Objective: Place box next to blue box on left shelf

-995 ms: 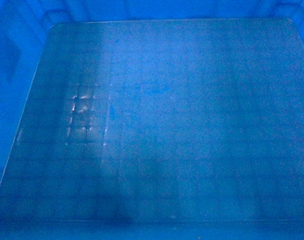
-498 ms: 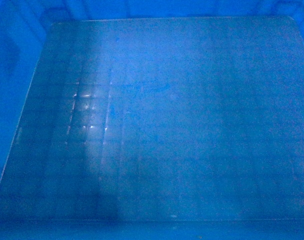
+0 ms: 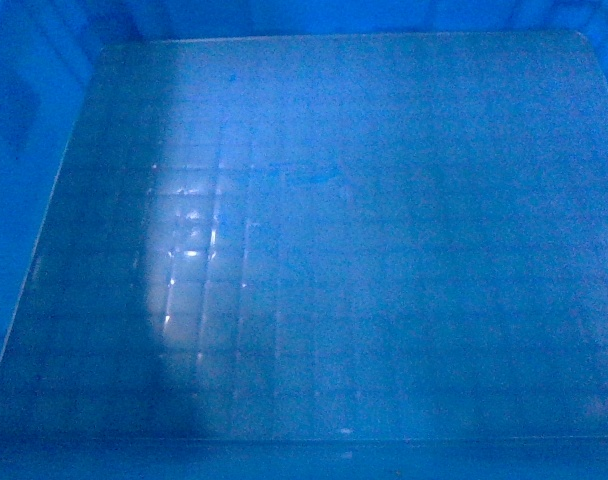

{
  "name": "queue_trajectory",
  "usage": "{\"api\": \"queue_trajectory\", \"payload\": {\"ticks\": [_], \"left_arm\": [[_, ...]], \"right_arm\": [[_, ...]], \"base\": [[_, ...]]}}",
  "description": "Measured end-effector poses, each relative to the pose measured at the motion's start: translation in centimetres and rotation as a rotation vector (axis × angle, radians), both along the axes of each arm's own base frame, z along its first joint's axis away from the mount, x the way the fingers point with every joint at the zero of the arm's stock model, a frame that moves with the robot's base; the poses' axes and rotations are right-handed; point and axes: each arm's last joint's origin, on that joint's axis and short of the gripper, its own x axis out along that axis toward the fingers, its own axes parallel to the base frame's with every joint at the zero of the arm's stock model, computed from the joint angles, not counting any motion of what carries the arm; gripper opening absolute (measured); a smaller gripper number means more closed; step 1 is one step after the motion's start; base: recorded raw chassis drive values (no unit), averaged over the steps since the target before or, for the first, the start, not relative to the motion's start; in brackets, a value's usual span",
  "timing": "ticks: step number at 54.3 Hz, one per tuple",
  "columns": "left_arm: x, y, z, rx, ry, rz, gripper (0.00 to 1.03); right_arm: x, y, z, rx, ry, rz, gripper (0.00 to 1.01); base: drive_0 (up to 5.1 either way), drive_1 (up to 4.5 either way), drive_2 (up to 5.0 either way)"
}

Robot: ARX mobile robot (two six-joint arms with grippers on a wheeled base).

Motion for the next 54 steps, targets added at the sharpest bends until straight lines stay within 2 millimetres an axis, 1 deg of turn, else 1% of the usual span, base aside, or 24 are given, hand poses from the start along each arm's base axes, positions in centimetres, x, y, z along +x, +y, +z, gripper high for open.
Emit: {"api": "queue_trajectory", "payload": {"ticks": [54], "left_arm": [[-0.01, 0.0, 0.01, 0.0, 0.0, 0.0, 0.12]], "right_arm": [[0.0, 0.0, -0.01, 0.0, 0.001, 0.001, 0.2]], "base": [[-5.0, 2.42, 2.4]]}}
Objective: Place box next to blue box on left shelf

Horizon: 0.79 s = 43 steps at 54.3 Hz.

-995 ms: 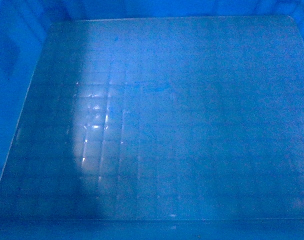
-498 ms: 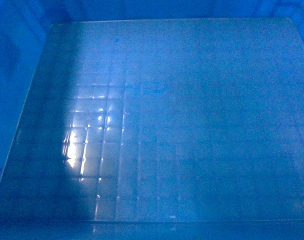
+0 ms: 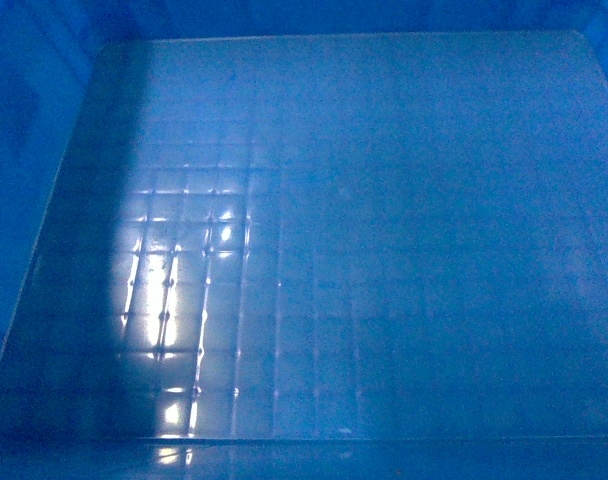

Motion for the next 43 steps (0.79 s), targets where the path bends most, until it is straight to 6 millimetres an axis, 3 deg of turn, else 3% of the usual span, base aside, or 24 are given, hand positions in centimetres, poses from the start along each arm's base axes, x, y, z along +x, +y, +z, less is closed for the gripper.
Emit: {"api": "queue_trajectory", "payload": {"ticks": [43], "left_arm": [[0.0, 0.0, -0.01, 0.0, 0.001, 0.0, 0.12]], "right_arm": [[0.0, 0.0, -0.01, -0.001, 0.001, 0.0, 0.2]], "base": [[-5.0, 2.41, 2.4]]}}
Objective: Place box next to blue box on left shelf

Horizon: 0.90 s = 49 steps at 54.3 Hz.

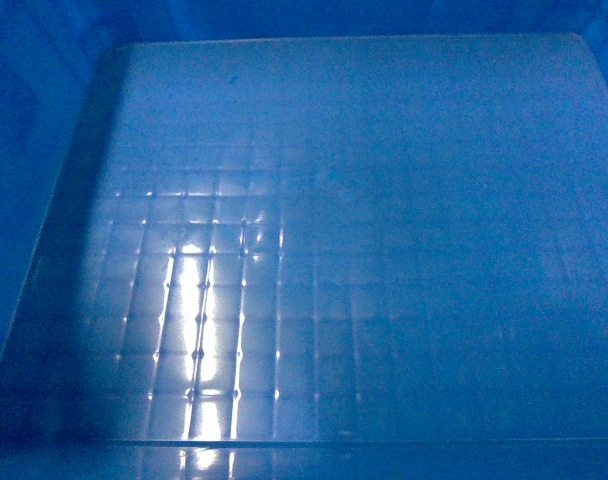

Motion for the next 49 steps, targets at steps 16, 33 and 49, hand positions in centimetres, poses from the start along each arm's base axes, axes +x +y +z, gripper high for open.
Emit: {"api": "queue_trajectory", "payload": {"ticks": [16, 33, 49], "left_arm": [[0.0, -0.01, 0.0, 0.0, 0.0, 0.0, 0.12], [0.0, -0.01, 0.0, 0.0, 0.0, 0.0, 0.12], [0.0, -0.01, 0.01, -0.001, -0.001, -0.001, 0.12]], "right_arm": [[0.0, 0.0, 0.01, 0.001, -0.001, 0.0, 0.2], [0.0, 0.0, 0.01, 0.001, -0.001, 0.0, 0.2], [0.0, 0.0, 0.01, 0.001, -0.001, 0.0, 0.2]], "base": [[-5.0, 2.42, 2.4], [-5.1, 2.39, 2.4], [-5.0, 2.41, 2.4]]}}
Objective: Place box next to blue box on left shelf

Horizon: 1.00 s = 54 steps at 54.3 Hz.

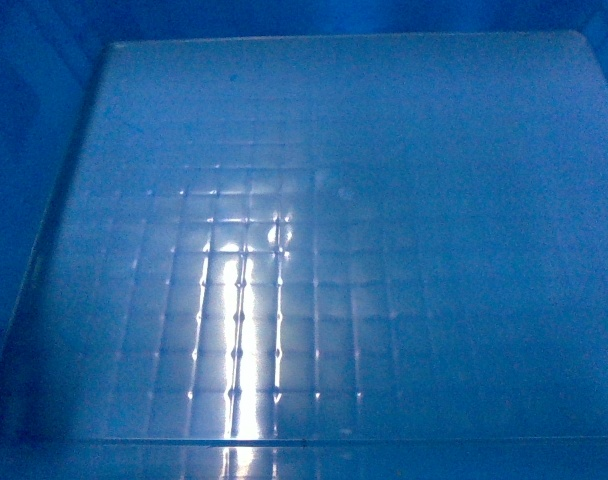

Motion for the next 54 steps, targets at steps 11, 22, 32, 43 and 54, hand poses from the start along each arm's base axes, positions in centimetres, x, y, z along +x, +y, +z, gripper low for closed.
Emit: {"api": "queue_trajectory", "payload": {"ticks": [11, 22, 32, 43, 54], "left_arm": [[0.0, 0.0, 0.0, 0.0, 0.0, 0.0, 0.12], [0.0, 0.0, 0.01, -0.001, -0.001, 0.0, 0.12], [0.0, 0.0, -0.02, 0.001, 0.002, 0.0, 0.12], [0.0, 0.0, -0.01, 0.0, 0.001, 0.0, 0.12], [0.0, 0.0, 0.0, 0.0, 0.0, 0.0, 0.12]], "right_arm": [[0.0, 0.0, 0.0, 0.0, 0.0, -0.002, 0.2], [0.0, 0.0, 0.0, 0.0, -0.002, 0.0, 0.2], [0.0, 0.0, -0.03, -0.001, 0.001, 0.0, 0.2], [-0.01, -0.01, -0.04, -0.001, 0.002, -0.001, 0.2], [0.0, 0.0, -0.02, 0.0, 0.0, 0.0, 0.2]], "base": [[-5.0, 2.47, 2.5], [-5.0, 2.47, 2.5], [-5.1, 2.38, 2.4], [-5.1, 2.37, 2.4], [-5.1, 2.37, 2.4]]}}
